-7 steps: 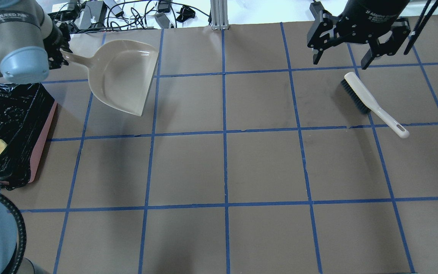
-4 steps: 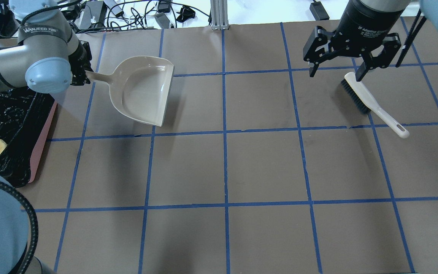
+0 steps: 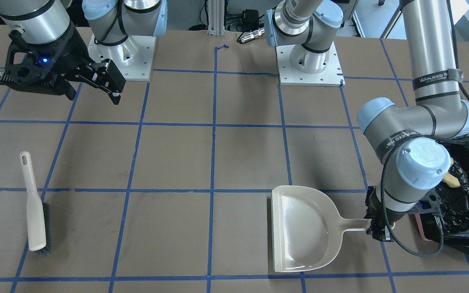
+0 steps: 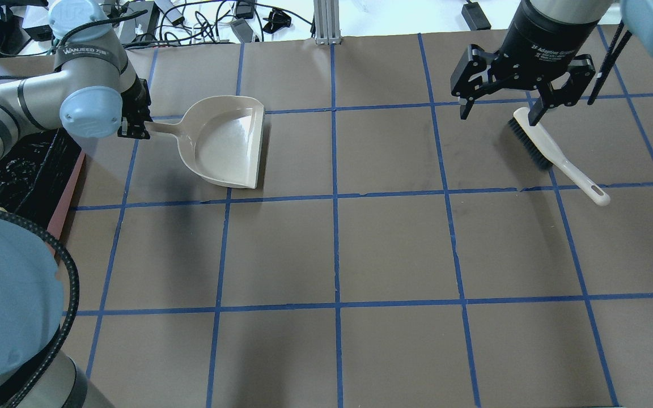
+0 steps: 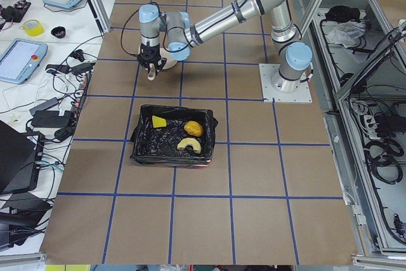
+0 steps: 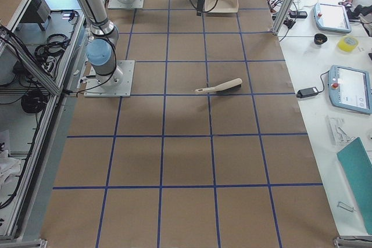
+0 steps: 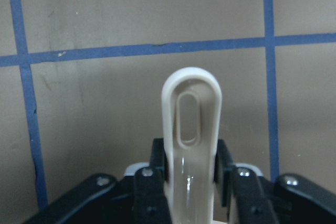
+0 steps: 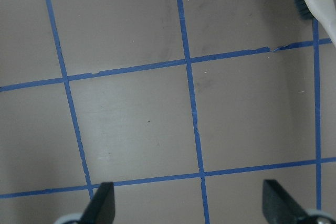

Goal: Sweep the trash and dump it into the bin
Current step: 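Bring the emptied dustpan back and set it on the table with the left gripper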

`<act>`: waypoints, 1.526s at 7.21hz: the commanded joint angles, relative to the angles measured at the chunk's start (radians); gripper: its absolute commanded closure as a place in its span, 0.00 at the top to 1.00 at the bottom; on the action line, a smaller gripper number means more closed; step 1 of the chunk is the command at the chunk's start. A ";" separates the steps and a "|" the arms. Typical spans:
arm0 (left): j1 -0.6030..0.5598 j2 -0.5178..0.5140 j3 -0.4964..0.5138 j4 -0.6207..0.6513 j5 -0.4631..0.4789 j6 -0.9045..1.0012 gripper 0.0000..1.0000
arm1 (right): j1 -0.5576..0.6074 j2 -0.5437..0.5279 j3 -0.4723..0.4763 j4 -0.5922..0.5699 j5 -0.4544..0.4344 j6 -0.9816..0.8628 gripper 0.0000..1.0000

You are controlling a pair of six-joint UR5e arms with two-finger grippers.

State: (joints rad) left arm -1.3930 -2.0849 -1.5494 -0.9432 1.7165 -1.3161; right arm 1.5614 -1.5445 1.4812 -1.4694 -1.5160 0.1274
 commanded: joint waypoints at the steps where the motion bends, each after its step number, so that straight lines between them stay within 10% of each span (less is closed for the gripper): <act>1: 0.000 -0.044 0.043 0.000 0.002 0.006 0.00 | 0.000 0.001 0.001 0.001 -0.010 0.000 1.00; 11: 0.000 -0.041 0.022 0.000 0.008 -0.069 0.00 | -0.003 -0.006 0.002 0.014 -0.015 0.001 1.00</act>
State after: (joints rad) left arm -1.3928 -2.1341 -1.5212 -0.9434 1.7232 -1.3935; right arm 1.5586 -1.5500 1.4832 -1.4570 -1.5304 0.1289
